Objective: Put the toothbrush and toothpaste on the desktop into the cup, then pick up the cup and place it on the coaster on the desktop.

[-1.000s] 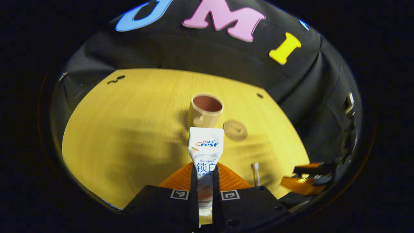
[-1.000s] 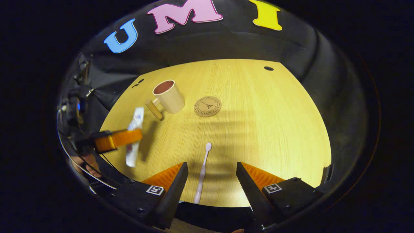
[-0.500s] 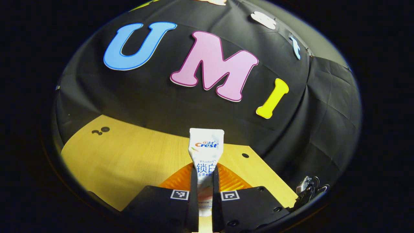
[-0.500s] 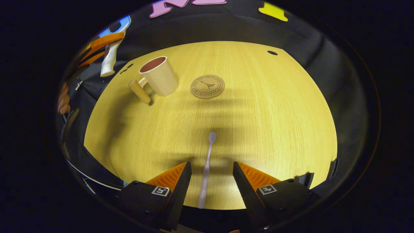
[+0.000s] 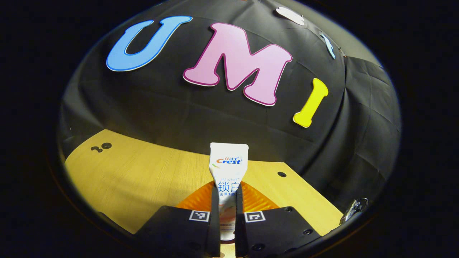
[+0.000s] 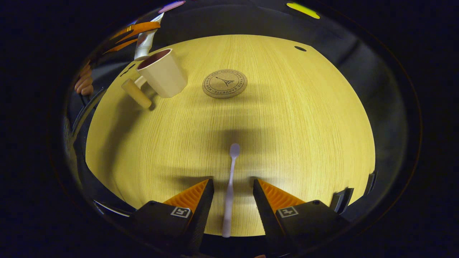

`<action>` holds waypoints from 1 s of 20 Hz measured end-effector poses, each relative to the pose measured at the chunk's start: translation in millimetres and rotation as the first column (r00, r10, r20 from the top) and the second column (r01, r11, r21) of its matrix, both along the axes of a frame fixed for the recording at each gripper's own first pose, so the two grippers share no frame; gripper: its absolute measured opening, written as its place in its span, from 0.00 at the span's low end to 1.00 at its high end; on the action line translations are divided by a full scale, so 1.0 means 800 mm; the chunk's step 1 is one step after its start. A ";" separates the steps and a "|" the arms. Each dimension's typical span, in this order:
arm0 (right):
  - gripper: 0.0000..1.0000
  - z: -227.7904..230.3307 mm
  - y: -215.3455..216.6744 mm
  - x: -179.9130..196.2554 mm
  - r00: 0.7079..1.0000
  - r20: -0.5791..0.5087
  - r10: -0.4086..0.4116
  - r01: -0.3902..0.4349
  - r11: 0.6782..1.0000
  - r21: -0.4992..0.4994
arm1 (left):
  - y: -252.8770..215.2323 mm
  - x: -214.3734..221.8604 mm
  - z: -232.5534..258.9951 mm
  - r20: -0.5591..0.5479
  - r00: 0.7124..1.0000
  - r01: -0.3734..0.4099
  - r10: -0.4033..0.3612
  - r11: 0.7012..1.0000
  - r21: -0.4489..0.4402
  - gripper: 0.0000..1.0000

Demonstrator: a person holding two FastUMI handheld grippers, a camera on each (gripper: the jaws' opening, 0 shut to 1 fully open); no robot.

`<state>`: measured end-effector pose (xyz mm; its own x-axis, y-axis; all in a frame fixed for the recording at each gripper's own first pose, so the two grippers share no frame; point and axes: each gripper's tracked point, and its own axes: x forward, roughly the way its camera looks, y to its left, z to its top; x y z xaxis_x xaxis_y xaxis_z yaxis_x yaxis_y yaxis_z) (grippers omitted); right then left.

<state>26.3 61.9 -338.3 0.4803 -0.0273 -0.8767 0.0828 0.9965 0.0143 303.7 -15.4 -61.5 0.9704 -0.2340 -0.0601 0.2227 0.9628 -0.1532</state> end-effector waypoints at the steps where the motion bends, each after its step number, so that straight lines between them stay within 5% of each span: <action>1: 0.71 -0.002 0.000 0.000 1.000 -0.005 -0.001 0.001 1.000 -0.003 | -0.001 0.003 -0.001 0.001 1.000 -0.002 0.002 1.000 -0.006 0.21; 5: 0.67 -0.005 -0.001 -0.001 1.000 -0.018 0.008 -0.008 1.000 -0.019 | 0.002 0.010 -0.018 -0.004 1.000 -0.030 0.030 0.999 0.033 0.21; 6: 0.75 -0.006 -0.001 -0.001 1.000 -0.027 0.005 -0.005 1.000 -0.017 | 0.001 0.011 -0.022 -0.007 0.999 -0.032 0.032 0.999 0.042 0.21; 7: 0.65 -0.005 -0.003 0.000 0.999 -0.032 0.006 -0.006 1.000 -0.017 | 0.000 0.009 -0.025 -0.011 0.999 -0.033 0.033 0.998 0.048 0.21; 9: 0.60 -0.003 -0.006 -0.002 0.998 -0.069 -0.004 0.004 1.000 -0.008 | -0.002 0.007 -0.044 -0.044 0.998 -0.041 0.043 0.997 0.059 0.23; 11: 0.38 -0.004 -0.009 -0.001 0.996 -0.089 0.007 -0.008 1.000 -0.005 | 0.002 0.004 -0.054 -0.060 0.996 -0.056 0.061 0.996 0.074 0.24; 12: 0.38 -0.004 -0.009 -0.001 0.995 -0.095 0.014 -0.014 1.000 0.004 | 0.003 0.001 -0.059 -0.075 0.995 -0.060 0.066 0.995 0.078 0.25; 13: 0.20 -0.005 -0.009 0.000 0.995 -0.094 0.008 -0.007 1.000 0.017 | 0.004 -0.001 -0.064 -0.091 0.993 -0.063 0.070 0.995 0.079 0.26; 14: 0.15 -0.007 -0.009 0.001 0.995 -0.094 0.013 -0.011 1.000 0.025 | 0.006 -0.002 -0.069 -0.103 0.992 -0.068 0.077 0.994 0.083 0.27; 20: 0.09 -0.003 -0.010 0.002 0.999 -0.033 0.003 0.001 0.992 0.128 | -0.002 -0.014 -0.085 -0.162 0.985 -0.043 0.057 0.995 0.089 0.40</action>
<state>28.0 53.9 -340.7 0.4510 0.0864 -0.8883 0.0846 0.9867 0.1389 292.3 -17.1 -129.2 0.9562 -0.1725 -0.2366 0.1523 0.9831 -0.1013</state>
